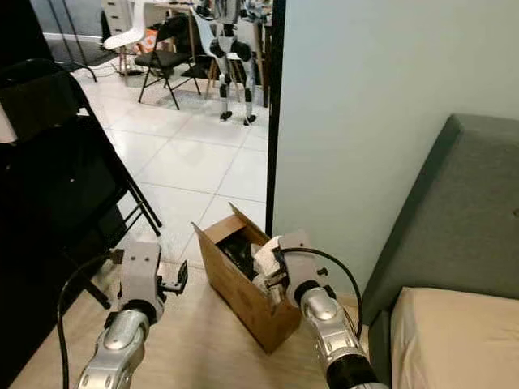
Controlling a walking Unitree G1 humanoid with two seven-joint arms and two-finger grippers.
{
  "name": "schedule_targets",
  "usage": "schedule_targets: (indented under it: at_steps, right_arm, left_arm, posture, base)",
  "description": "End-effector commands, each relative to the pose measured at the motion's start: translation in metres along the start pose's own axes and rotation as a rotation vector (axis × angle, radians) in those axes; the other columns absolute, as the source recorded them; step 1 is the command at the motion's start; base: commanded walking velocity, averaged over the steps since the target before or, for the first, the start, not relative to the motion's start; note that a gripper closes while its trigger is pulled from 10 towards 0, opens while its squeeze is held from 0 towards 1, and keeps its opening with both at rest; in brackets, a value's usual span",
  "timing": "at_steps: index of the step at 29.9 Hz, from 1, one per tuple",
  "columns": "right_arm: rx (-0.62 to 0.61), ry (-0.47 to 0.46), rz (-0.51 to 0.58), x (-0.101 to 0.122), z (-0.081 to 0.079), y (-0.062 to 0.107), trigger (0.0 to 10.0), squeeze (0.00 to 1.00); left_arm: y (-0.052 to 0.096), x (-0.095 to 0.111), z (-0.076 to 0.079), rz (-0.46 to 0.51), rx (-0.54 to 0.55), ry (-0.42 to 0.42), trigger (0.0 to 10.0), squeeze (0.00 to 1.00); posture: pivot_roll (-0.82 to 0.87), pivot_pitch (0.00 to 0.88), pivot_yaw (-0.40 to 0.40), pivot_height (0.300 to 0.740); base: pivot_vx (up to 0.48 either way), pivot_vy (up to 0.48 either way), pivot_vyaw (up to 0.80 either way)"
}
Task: Clean up the room
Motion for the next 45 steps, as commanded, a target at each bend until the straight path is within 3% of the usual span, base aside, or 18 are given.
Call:
schedule_targets:
  at_steps: [1,45]
  right_arm:
    - [0.002,-0.016,-0.018,-0.0054,-0.0030,0.0020,10.0,0.00]
    - [0.004,-0.026,-0.014,-0.0061,-0.0101,0.0030,10.0,0.00]
  left_arm:
    - [0.0004,-0.0015,-0.0015,-0.013,-0.001,0.003,10.0,0.00]
    - [0.0018,0.0005,0.0008,-0.001,-0.027,0.008,10.0,0.00]
  posture:
    - [-0.02,0.035,-0.032,0.740]
    - [-0.02,0.034,-0.025,0.740]
  base:
    - [0.266,0.000,0.00]
    - [0.405,0.000,0.00]
Point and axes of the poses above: a point about 5 cm out from each wrist's last joint towards the gripper, its own y axis pointing back from the gripper into the wrist, its own x axis along the axis of the wrist's last joint, z = x × y, the point moved 2 cm from there along -y, pointing out of the wrist towards the gripper, and after that the axes turned 14 degrees about y, right-handed, at the moved point
